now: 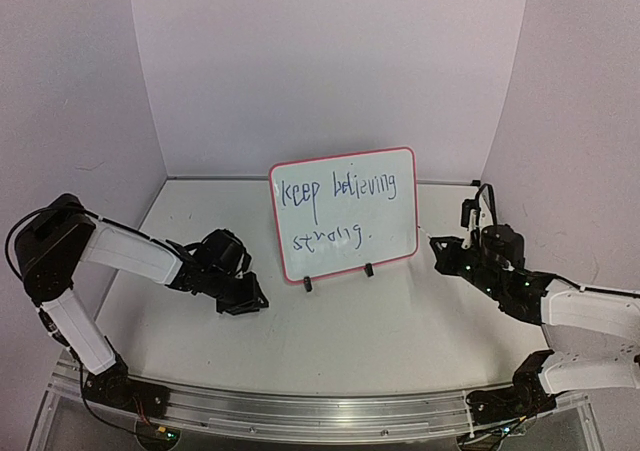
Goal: Write a sentence on the whiteboard
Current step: Pick up the pen cap from the center of the board.
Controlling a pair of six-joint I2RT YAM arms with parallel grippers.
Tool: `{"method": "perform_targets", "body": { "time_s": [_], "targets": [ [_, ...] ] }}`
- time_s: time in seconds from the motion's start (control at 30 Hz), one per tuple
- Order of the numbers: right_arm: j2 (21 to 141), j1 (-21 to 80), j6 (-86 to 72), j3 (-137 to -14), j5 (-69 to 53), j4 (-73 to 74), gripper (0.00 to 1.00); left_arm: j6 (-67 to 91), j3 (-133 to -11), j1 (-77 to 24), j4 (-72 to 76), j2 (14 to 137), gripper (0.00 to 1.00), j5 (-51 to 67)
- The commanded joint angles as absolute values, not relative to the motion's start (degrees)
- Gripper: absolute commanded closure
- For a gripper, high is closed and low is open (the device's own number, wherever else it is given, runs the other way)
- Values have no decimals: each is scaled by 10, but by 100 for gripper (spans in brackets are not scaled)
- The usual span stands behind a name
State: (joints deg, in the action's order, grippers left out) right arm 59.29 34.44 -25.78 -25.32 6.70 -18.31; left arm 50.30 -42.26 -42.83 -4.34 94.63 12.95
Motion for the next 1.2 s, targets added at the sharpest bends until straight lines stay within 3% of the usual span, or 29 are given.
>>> {"method": "perform_targets", "body": {
  "time_s": [0.0, 0.33, 1.17],
  "targets": [
    [582, 347, -259, -257, 79, -180, 100, 473, -449, -430, -21, 965, 74, 109],
    [587, 347, -252, -268, 76, -172, 100, 342, -412, -425, -87, 816, 68, 74],
    [601, 347, -239, -302, 33, -145, 100, 210, -444, -410, -82, 931, 59, 56]
  ]
}}
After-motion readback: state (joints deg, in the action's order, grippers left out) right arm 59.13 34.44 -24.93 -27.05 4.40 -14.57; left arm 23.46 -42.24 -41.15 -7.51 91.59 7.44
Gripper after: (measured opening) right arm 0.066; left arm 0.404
